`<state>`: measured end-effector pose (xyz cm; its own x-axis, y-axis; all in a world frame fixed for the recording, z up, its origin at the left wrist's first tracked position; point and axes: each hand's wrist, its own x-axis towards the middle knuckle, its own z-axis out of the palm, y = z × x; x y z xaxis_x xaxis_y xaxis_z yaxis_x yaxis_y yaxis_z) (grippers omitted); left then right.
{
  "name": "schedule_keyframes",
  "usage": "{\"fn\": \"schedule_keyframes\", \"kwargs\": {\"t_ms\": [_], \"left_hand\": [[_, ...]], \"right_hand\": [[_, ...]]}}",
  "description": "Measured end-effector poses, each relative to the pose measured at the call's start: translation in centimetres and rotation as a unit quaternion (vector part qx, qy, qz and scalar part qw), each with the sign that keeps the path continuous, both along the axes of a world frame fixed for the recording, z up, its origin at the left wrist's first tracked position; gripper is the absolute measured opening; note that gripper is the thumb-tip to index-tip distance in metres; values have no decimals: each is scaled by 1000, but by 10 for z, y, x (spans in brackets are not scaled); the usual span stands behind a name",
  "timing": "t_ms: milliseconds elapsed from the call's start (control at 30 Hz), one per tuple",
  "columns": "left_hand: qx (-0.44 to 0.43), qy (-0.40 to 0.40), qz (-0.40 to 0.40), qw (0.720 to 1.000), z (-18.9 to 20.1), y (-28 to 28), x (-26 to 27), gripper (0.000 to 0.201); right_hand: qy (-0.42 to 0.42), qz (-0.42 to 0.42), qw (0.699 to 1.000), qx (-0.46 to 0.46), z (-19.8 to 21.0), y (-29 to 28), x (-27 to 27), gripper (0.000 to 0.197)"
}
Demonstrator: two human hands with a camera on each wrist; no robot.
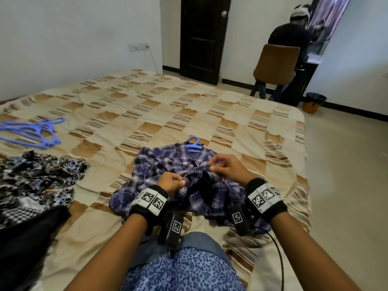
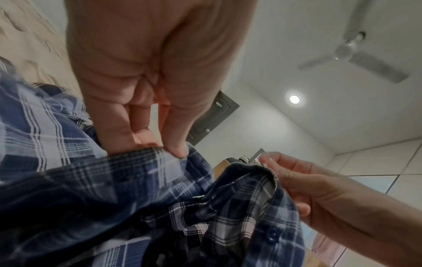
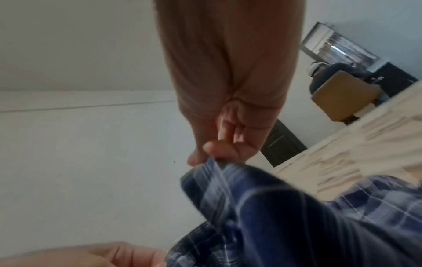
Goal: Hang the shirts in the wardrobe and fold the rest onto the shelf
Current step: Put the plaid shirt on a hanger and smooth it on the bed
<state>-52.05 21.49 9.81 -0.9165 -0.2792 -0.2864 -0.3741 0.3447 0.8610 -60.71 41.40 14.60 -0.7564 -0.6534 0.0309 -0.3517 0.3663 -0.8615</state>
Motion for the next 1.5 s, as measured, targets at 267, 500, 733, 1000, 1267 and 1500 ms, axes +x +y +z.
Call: {"fn": "schedule_keyframes", "kwargs": {"t_ms": [267, 500, 733, 1000, 1267, 1500], "left_hand": [[89, -50, -71, 992, 23, 16, 35, 24], [138, -20, -32, 990, 23, 28, 40, 23], [163, 21, -13, 986, 5, 17, 49, 27], [200, 78, 134, 967, -21, -5, 43, 12], [167, 147, 127, 967, -16, -4, 30, 11], [215, 140, 156, 954, -20, -14, 25, 14]], "right_hand": [[99, 31, 986, 133, 7, -2, 28, 13], [233, -90, 950, 187, -3, -25, 54, 17], [132, -33, 984, 116, -27, -52, 69, 12], [152, -134, 969, 139, -35, -70, 58, 12], [123, -105, 981, 110, -41, -85, 64, 2], [107, -119, 987, 27, -46, -83, 53, 4]]}}
